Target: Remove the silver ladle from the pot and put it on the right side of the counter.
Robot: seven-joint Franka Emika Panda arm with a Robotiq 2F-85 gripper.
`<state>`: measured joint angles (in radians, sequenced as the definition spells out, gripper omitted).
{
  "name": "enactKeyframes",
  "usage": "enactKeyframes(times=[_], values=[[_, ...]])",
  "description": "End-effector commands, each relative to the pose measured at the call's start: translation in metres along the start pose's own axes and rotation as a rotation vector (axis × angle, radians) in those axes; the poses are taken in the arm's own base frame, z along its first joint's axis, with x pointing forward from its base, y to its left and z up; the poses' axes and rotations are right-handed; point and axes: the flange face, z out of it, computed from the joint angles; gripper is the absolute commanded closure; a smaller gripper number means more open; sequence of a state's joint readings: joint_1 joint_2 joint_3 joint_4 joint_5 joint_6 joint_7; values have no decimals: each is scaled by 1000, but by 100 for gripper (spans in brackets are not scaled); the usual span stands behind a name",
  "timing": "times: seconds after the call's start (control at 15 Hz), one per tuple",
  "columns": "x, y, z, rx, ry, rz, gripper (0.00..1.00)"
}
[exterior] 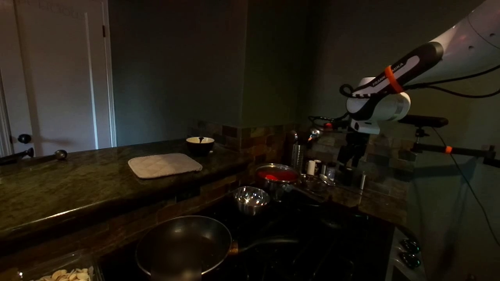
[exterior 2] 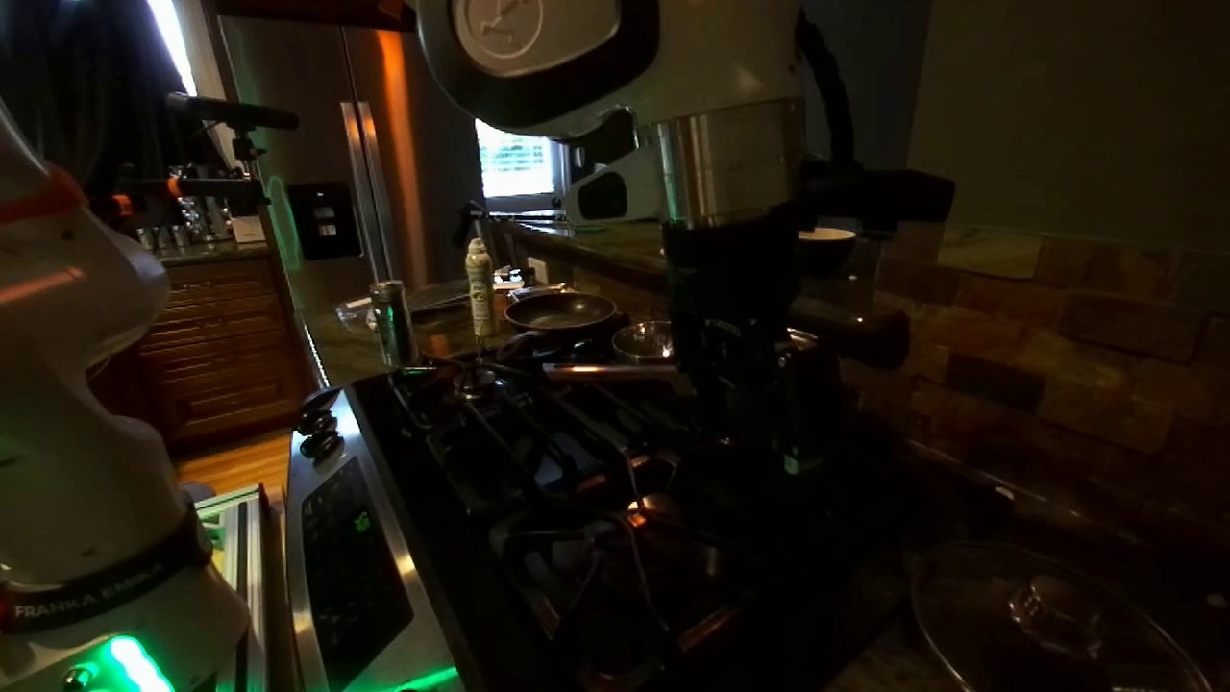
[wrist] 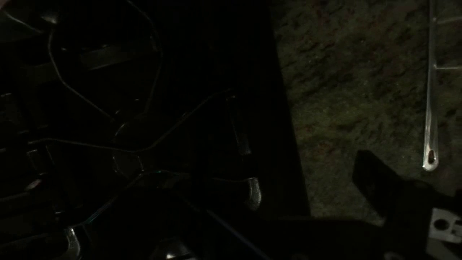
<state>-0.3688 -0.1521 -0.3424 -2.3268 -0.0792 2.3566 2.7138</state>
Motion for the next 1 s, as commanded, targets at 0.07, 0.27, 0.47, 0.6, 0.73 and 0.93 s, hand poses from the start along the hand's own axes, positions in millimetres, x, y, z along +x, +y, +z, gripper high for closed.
enactKeyframes(times=[0.07, 0.27, 0.47, 0.6, 0.73, 0.93], values=[[2, 4, -5, -1, -7, -11, 0], [3, 5, -5, 0, -6, -13, 0], [3, 5, -5, 0, -5, -13, 0], [3, 5, -5, -1, -5, -13, 0], [3, 5, -5, -1, -5, -13, 0], [3, 5, -5, -1, -5, -13, 0]])
